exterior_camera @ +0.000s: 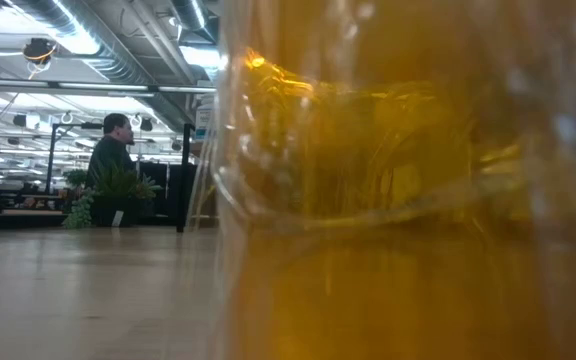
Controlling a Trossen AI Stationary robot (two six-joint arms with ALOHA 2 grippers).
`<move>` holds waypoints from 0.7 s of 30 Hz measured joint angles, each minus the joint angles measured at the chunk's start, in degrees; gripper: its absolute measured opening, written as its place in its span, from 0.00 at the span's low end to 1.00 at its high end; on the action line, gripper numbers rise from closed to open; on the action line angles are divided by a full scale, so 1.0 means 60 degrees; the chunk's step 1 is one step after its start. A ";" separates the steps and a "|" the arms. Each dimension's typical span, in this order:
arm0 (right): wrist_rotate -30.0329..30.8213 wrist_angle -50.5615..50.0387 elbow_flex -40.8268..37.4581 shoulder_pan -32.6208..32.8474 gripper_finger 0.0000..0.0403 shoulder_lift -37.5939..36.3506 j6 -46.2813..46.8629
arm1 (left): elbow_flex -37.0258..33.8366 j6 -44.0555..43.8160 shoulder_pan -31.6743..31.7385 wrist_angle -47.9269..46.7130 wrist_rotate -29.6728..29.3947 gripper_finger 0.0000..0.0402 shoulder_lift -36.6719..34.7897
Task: Pick and place medicine bottles onto shelf by color
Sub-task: Put the blue pill bottle on the shelf aligned with the other blue pill bottles
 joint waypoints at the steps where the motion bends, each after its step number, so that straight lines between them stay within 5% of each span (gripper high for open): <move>1: 0.0004 -0.0010 0.0000 0.0000 0.48 0.0000 0.0000 | 0.0000 0.0000 0.0000 0.0000 0.0000 0.72 0.0003; 14: 0.0004 -0.0065 0.0000 0.0001 0.30 0.0000 0.0000 | 0.0000 0.0011 -0.0002 0.0000 0.0002 0.72 0.0003; 21: 0.0544 0.0011 0.0000 -0.0052 0.30 0.0000 0.0309 | 0.0000 0.0014 0.0000 0.0000 0.0000 0.72 0.0003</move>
